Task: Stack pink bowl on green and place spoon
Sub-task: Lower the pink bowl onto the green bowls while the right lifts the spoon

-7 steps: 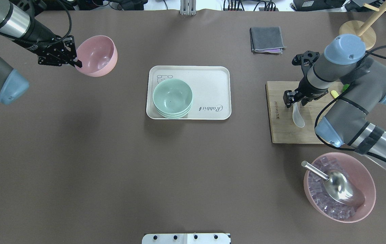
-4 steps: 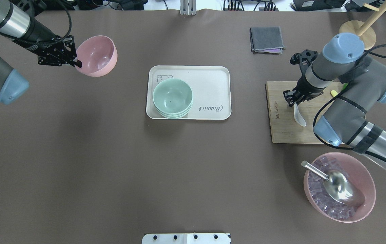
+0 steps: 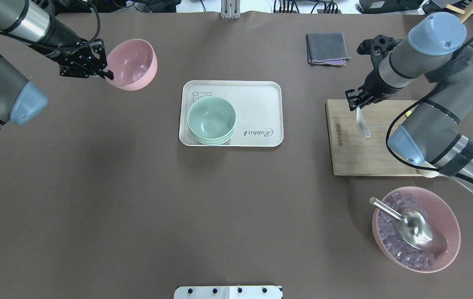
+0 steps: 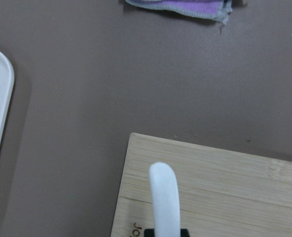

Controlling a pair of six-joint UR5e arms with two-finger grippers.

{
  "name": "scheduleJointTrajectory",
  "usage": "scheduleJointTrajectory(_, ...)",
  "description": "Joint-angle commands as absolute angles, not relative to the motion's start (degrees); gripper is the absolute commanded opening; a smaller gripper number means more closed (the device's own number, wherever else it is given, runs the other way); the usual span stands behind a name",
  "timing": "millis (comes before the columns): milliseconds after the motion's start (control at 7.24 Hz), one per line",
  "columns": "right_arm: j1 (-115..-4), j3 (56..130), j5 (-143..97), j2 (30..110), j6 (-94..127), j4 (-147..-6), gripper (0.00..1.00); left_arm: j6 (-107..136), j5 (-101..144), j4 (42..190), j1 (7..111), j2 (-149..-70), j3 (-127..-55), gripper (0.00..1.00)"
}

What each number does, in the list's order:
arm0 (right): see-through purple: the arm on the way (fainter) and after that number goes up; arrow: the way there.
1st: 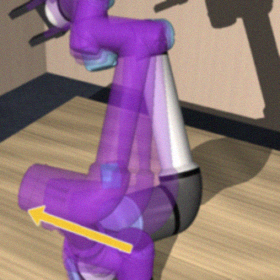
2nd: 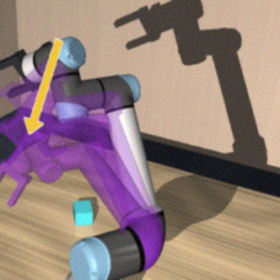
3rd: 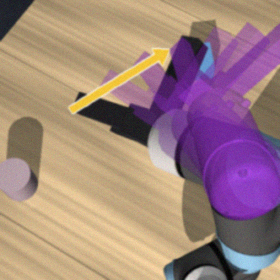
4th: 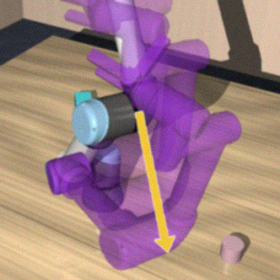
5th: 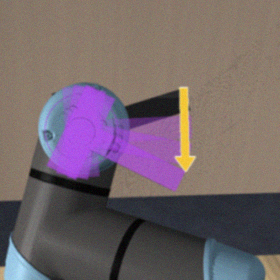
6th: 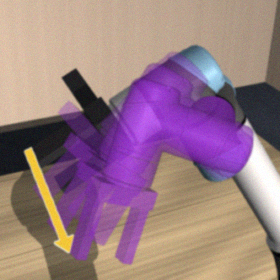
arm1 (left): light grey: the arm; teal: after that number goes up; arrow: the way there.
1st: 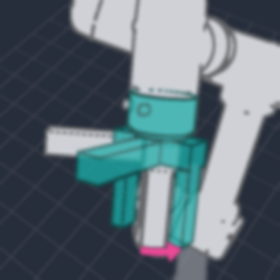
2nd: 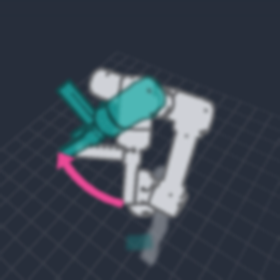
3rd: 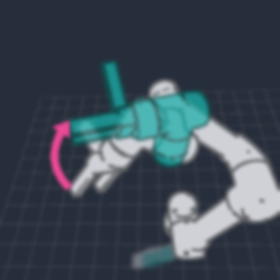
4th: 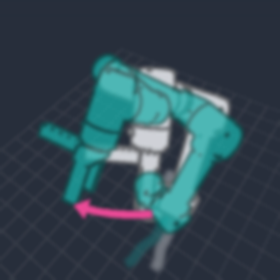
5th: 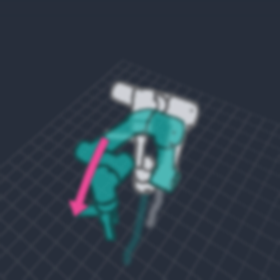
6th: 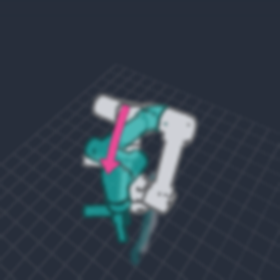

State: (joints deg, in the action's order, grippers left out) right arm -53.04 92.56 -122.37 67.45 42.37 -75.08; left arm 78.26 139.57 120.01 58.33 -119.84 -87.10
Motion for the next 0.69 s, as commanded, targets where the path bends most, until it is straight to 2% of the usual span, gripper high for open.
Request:
scheduleJointTrajectory(0, -55.19, 93.52, -123.05, 66.02, 42.54, -75.32, 0.00, 83.57, 130.50, 120.58, 47.70, -125.04, -87.10, 0.00)
scheduleJointTrajectory(553, -55.63, 93.43, -123.05, 65.65, 42.63, -75.32, 0.00, 86.22, 126.91, 120.50, 42.80, -126.39, -86.57, 0.00)
